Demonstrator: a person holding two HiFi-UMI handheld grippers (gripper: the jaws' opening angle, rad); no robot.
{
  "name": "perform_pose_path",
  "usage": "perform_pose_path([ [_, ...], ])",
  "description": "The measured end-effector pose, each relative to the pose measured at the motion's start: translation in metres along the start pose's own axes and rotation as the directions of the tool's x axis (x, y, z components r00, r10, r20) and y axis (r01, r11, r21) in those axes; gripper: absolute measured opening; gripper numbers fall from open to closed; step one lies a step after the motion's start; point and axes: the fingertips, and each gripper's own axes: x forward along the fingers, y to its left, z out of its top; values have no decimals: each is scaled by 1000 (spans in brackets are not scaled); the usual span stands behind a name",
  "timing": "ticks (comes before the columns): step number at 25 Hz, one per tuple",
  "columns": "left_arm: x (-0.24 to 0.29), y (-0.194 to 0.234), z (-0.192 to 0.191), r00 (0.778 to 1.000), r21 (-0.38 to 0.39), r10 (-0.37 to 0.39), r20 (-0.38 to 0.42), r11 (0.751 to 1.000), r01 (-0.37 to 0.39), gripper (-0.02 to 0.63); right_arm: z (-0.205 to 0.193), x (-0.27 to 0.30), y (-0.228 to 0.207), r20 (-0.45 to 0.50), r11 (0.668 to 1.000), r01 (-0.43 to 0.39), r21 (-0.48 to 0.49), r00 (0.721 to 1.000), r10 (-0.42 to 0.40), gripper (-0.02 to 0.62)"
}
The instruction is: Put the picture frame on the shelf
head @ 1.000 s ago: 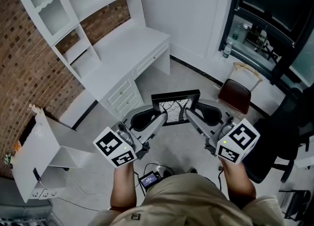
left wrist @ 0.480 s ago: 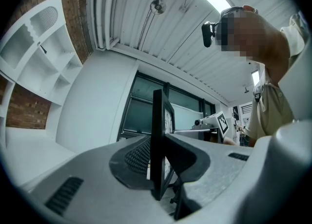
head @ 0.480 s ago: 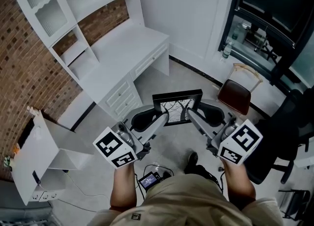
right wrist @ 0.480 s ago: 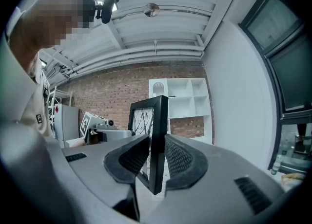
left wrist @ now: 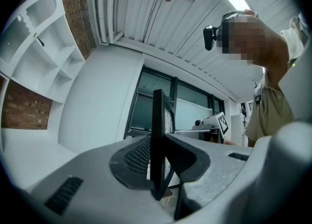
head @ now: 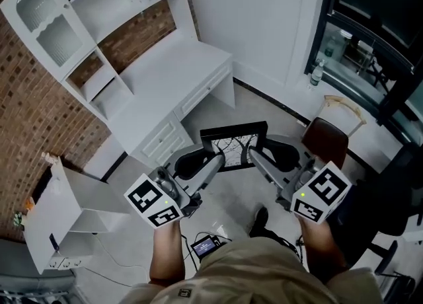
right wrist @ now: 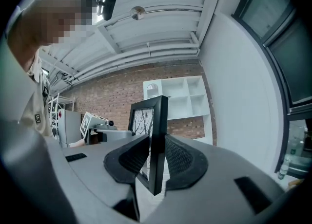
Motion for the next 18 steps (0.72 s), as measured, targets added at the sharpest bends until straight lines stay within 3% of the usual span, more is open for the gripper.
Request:
perform_pose_path([
  [5,105,42,1,999,-8,43,-19,999,-43,87,11,-2,-115,-3,999,-38,23,999,38,94],
  [11,128,52,-3,998,14,58,-15,998,-58,87,9,-2,-140,26,998,-64,2,998,64,94],
  [18,207,94,9,995,24,79,-60,997,-78,87,24,6,-230,44,996,-82,40,996,80,94],
])
